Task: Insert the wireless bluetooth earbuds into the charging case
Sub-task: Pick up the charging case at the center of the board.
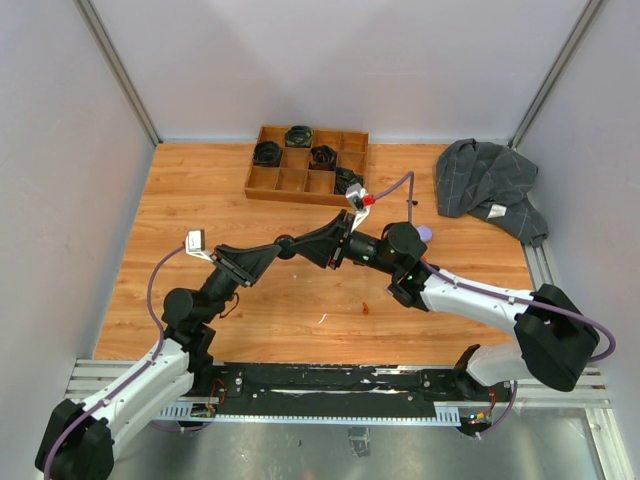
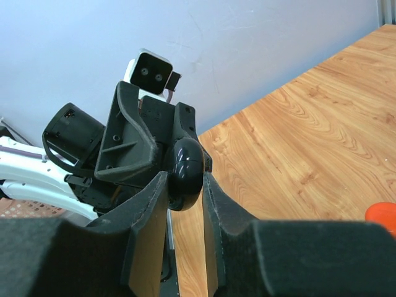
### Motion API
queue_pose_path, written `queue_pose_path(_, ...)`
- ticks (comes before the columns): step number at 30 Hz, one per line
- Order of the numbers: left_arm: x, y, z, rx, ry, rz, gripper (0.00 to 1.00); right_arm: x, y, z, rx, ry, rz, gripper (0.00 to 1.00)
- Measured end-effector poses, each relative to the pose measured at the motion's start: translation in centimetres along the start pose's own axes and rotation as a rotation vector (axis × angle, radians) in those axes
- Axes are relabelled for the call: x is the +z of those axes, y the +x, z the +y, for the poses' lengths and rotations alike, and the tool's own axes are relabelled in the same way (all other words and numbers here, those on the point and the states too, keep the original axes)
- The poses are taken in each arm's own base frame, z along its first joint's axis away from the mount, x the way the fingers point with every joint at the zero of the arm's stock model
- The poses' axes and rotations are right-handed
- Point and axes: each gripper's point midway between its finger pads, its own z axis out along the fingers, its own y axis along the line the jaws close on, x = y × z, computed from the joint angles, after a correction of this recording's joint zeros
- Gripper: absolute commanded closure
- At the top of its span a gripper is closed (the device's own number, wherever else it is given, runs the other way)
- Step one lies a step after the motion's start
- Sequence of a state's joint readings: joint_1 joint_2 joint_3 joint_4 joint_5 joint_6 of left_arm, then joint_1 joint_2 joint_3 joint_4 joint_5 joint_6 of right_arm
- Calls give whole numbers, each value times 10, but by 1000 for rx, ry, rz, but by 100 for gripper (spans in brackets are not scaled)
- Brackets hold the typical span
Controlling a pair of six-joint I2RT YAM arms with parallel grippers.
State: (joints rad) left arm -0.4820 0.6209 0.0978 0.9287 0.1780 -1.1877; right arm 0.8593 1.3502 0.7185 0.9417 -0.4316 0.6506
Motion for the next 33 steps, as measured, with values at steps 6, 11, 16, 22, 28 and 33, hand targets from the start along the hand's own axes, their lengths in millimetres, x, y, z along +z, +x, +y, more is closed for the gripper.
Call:
queue_pose_path(6, -2, 5, 4, 37, 1, 21, 24, -9, 3, -11, -1, 0, 50, 99)
queue_pose_path(11, -3, 10, 6, 105, 9, 47, 20, -24, 10, -22, -29, 41, 157, 99)
queue_pose_path(16, -5, 23, 13, 233, 20, 128, 19, -37, 1, -26, -106, 78, 258, 99)
queue_pose_path(22, 0, 35, 9, 427, 78, 244, 19, -51, -12, -28, -213, 118, 391, 99)
queue_pose_path(28, 5, 44, -1, 606, 180, 338, 19, -63, -16, -23, -308, 105, 516, 99)
queue_pose_path(33, 8, 57, -1, 703, 260, 444, 23, -71, -10, -22, -351, 73, 617, 99)
